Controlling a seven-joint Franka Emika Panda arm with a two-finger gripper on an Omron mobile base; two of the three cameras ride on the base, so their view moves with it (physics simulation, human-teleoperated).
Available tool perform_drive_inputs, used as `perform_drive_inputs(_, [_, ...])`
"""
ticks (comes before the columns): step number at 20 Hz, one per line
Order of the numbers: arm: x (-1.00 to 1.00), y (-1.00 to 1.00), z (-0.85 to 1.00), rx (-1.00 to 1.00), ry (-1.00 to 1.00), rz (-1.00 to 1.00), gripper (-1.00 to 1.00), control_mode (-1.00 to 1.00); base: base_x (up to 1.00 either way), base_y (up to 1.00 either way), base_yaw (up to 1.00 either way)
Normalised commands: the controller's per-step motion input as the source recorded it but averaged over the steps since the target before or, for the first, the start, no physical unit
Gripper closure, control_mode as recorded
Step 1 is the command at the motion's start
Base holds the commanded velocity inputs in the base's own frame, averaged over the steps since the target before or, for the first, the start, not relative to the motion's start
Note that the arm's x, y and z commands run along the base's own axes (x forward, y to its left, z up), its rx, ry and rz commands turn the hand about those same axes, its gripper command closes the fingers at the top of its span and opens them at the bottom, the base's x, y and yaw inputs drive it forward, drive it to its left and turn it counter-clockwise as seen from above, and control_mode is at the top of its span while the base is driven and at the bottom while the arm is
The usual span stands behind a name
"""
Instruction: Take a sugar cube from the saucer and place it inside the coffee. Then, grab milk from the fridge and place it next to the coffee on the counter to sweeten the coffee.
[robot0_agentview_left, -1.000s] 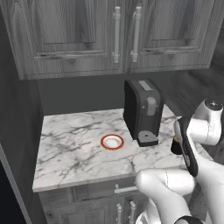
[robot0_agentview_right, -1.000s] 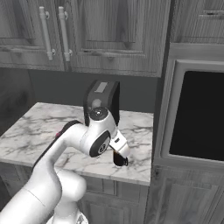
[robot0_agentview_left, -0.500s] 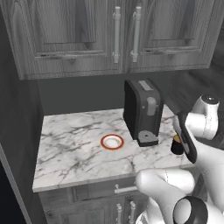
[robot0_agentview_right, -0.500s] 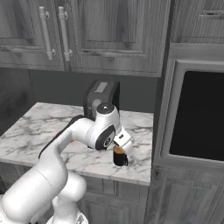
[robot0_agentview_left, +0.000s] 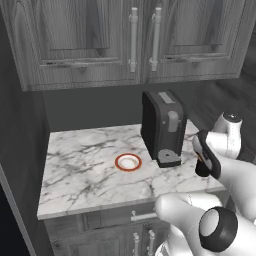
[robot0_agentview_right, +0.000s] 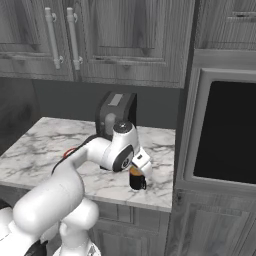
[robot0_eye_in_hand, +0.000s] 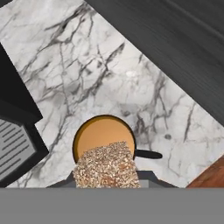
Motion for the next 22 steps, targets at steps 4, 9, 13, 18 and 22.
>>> perform_drive_inputs(4, [0.25,0.00,-0.18,0.00,0.00,0.00,-1.00,-1.00,0.00,0.00,0.00])
perform_drive_inputs(9, [0.15,0.00,-0.02,0.00,0.00,0.00,-1.00,-1.00,0.00,0.00,0.00])
perform_drive_inputs(13, [0.01,-0.04,0.00,0.00,0.00,0.00,-1.00,-1.00,0.00,0.00,0.00])
perform_drive_inputs(18, [0.00,-0.04,0.00,0.00,0.00,0.00,-1.00,-1.00,0.00,0.00,0.00])
perform_drive_inputs(22, [-0.29,0.00,0.00,0.00,0.00,0.00,-1.00,-1.00,0.00,0.00,0.00])
